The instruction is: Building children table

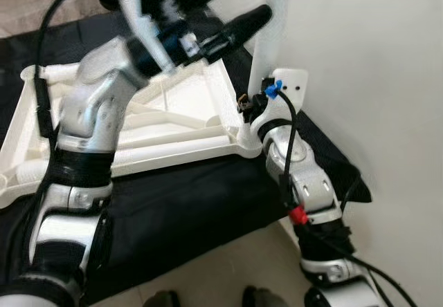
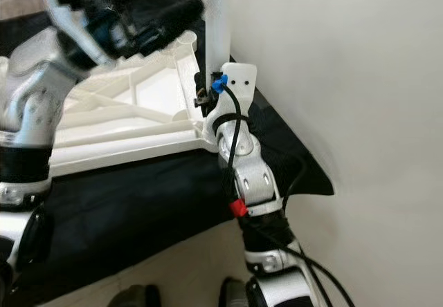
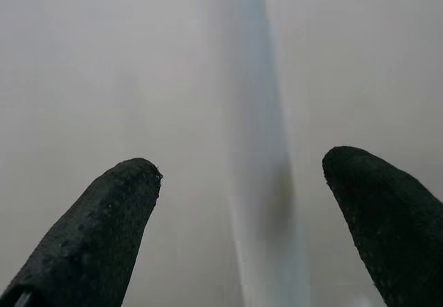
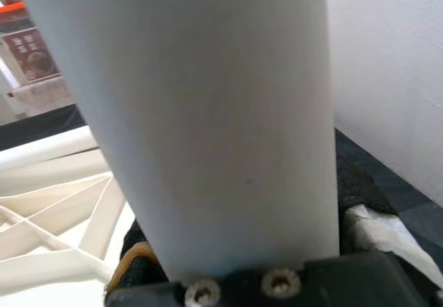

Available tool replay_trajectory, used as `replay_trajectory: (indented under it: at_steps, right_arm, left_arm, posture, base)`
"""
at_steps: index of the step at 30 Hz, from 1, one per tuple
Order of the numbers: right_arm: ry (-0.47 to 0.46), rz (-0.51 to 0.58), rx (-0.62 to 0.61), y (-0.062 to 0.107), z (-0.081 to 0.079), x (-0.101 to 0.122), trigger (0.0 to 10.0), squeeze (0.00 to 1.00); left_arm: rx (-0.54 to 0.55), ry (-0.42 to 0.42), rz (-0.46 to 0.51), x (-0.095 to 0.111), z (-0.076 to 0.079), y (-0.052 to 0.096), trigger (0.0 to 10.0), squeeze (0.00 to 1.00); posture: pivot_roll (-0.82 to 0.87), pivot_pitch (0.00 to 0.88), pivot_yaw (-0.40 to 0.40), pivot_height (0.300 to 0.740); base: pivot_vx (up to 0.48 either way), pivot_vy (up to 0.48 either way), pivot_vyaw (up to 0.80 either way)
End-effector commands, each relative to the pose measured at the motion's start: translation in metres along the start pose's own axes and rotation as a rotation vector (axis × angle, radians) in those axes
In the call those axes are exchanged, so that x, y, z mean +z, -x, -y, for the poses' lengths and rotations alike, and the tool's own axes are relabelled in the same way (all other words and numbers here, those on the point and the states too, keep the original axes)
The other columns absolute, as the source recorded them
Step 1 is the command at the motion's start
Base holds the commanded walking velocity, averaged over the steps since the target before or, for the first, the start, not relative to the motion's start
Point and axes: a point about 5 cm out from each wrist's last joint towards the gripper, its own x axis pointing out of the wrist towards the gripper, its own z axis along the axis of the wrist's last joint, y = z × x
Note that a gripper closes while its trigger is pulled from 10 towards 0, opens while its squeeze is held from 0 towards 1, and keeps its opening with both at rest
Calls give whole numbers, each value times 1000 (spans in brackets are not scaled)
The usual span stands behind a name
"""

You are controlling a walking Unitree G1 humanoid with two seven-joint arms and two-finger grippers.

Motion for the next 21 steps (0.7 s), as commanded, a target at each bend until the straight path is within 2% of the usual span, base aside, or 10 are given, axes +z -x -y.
replay_trajectory:
  at_steps: [1,2,3,4,7,12,13,21]
  right_arm:
    - [-2,-71,27,4,-8,-12,10000,0]
    - [-2,-71,27,4,-8,-12,10000,0]
    - [-4,-70,30,4,-9,-11,10000,0]
    - [-4,-70,30,4,-9,-11,10000,0]
    - [-6,-65,33,6,-10,-9,10000,0]
    - [-7,-62,34,6,-11,-7,10000,0]
    - [-9,-59,35,6,-12,-6,10000,0]
    - [-7,-55,28,7,-11,-4,10000,0]
  left_arm:
    - [-12,37,-39,-9,0,-19,10000,0]
    - [-12,37,-39,-9,0,-19,10000,0]
    - [-28,64,-44,-11,1,-27,10000,0]
    - [-28,64,-44,-11,1,-27,10000,0]
    - [-60,97,-72,-16,4,-40,10000,0]
    - [-78,113,-87,-19,6,-45,9882,0]
    - [-89,120,-104,-21,7,-49,0,0]
    - [-115,130,-144,-23,2,-54,0,0]
  posture:
    - [-16,146,27,740]
    - [-16,146,27,740]
    - [-16,146,27,740]
    - [-16,146,27,740]
    - [-22,157,35,740]
    - [-23,159,37,740]
    - [-24,161,38,740]
    - [-21,167,37,740]
  base:
    - [0,0,0]
    - [0,0,0]
    - [0,0,0]
    - [0,0,0]
    - [0,0,0]
    - [0,0,0]
    - [0,0,0]
    - [0,0,0]
